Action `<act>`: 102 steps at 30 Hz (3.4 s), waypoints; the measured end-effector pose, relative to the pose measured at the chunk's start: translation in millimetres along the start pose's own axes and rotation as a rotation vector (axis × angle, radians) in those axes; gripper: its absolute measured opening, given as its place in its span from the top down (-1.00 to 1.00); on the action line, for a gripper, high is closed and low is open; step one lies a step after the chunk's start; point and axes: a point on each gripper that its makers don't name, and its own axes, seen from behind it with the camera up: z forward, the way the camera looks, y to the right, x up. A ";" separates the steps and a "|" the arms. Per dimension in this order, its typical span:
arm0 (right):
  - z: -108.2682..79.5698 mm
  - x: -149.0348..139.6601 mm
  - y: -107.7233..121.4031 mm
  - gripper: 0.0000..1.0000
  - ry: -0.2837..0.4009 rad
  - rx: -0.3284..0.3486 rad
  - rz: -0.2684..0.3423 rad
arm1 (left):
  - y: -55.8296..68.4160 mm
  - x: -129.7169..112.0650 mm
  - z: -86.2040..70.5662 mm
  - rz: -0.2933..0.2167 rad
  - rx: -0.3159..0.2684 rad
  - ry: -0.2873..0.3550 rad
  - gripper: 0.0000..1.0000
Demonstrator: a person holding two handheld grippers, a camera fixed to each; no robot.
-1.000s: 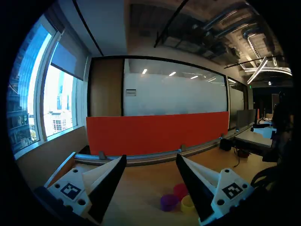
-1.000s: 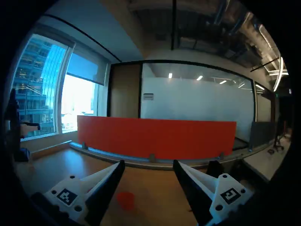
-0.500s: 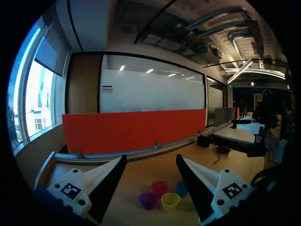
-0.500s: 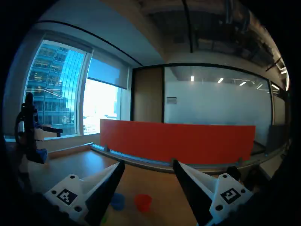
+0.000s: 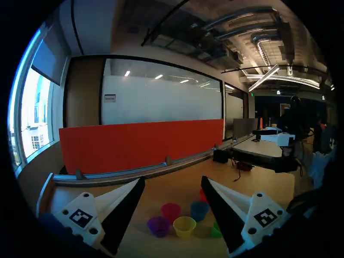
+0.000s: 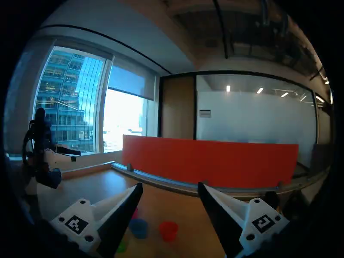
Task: Pour water
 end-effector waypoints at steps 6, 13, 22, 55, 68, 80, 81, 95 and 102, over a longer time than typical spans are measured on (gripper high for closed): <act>-0.2 -5.8 -5.7 -0.98 -0.019 0.027 0.005 | 1.2 -4.4 1.0 0.013 -0.016 -0.019 -0.94; -2.8 -12.6 -18.6 -0.98 -0.048 0.088 0.015 | 4.2 -12.4 3.9 0.013 -0.051 -0.051 -0.95; -3.9 -20.4 -26.0 -0.98 -0.079 0.130 -0.002 | 6.1 -20.9 9.5 0.016 -0.091 -0.083 -0.95; -10.1 -64.5 -51.4 -0.98 -0.221 0.290 -0.108 | 22.7 -68.4 30.6 0.077 -0.194 -0.208 -0.95; -5.6 -91.1 -61.4 -0.98 -0.262 0.341 -0.134 | 25.1 -85.5 48.1 0.096 -0.226 -0.247 -0.95; -0.5 -124.9 -76.9 -0.98 -0.302 0.394 -0.134 | 32.0 -107.6 65.6 0.114 -0.258 -0.293 -0.95; -0.5 -128.5 -78.6 -0.98 -0.307 0.399 -0.137 | 32.3 -109.4 67.2 0.114 -0.261 -0.296 -0.95; -2.3 -170.0 -97.1 -0.98 -0.363 0.466 -0.160 | 42.9 -136.1 84.6 0.134 -0.313 -0.343 -0.95; -2.5 -191.1 -108.7 -0.98 -0.392 0.504 -0.175 | 51.6 -149.2 94.2 0.156 -0.341 -0.373 -0.95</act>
